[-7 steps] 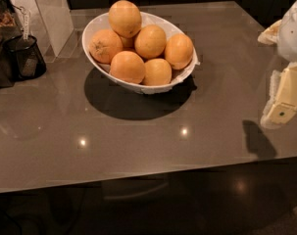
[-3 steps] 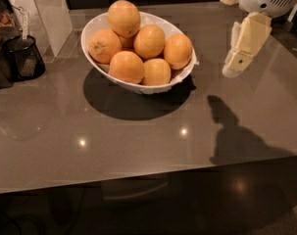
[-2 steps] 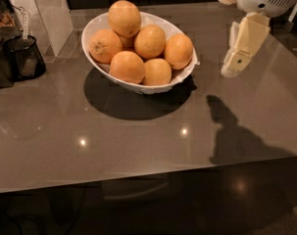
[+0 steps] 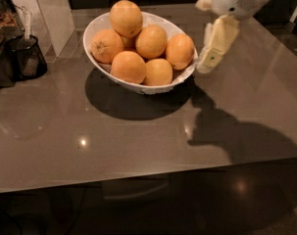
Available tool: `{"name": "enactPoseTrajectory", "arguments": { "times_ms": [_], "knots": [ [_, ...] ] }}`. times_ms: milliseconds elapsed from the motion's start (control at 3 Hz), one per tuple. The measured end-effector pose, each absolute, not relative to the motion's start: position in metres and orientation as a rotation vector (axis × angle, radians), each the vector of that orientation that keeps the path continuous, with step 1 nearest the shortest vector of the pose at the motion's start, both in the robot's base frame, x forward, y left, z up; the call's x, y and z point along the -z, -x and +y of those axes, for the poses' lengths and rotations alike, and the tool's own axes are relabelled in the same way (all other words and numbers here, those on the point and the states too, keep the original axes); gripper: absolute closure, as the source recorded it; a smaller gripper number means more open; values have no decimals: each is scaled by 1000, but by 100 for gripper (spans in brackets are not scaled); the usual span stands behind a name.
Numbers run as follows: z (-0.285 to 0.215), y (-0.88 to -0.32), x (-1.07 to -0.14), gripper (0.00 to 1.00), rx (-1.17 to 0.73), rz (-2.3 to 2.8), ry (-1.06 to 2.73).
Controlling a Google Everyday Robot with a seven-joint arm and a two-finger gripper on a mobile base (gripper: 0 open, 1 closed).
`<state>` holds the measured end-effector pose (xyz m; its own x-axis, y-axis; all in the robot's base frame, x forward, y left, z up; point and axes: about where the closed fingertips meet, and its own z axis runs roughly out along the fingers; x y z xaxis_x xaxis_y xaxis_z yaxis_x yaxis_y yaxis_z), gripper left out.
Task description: Pick orange from white bowl
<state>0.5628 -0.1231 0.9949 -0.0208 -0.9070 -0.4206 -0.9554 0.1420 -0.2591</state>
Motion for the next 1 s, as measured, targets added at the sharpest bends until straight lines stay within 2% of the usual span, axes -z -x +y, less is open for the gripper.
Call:
{"name": "enactPoseTrajectory", "arguments": {
  "times_ms": [333,1000],
  "knots": [
    [-75,-593,-991,0,-177,1864,1872],
    [-73,-612,-1001,0,-186,1856,1815]
  ]
}}
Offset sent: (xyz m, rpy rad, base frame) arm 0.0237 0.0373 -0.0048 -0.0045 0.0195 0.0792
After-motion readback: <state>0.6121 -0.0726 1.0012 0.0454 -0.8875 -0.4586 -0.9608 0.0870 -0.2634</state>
